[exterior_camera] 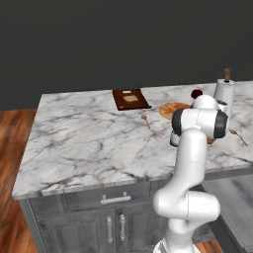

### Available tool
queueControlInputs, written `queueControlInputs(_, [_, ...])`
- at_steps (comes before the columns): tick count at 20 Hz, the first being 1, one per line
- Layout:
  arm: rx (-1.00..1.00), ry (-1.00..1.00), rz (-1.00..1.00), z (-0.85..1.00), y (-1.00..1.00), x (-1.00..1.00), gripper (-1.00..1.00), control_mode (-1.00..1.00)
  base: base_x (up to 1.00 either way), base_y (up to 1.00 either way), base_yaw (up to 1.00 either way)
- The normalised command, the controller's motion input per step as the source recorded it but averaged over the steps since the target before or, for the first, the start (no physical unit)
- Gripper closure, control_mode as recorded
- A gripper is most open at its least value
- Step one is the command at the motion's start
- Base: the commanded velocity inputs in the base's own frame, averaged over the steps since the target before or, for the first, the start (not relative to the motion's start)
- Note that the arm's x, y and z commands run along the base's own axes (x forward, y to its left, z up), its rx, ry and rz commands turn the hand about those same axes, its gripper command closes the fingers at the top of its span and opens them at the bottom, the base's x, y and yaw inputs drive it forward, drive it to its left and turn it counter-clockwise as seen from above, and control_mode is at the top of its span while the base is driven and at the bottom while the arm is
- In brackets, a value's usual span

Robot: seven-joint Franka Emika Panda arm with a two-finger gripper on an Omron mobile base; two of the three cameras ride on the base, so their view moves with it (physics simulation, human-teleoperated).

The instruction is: Take the pizza cutter from the drawer on the right and place it on the dining counter for cutting.

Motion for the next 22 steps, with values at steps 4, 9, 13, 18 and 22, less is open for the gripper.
queueControlInputs(4, [0.01, 0.16, -0.01, 0.51, -0.02, 0.16, -1.00, -1.00, 0.00, 0.00, 0.00])
queueControlInputs(9, [0.01, 0.19, 0.00, 0.95, 0.00, -0.02, -1.00, -1.00, 0.00, 0.00, 0.00])
queueControlInputs(13, [0.00, 0.09, -0.08, 0.93, 0.13, -0.39, -1.00, -1.00, 0.00, 0.00, 0.00])
queueControlInputs(18, [0.00, 0.05, -0.11, 0.59, 0.32, -0.94, -1.00, -1.00, 0.00, 0.00, 0.00])
queueControlInputs(22, [0.00, 0.01, -0.11, 0.41, 0.53, -0.98, -1.00, -1.00, 0.00, 0.00, 0.00])
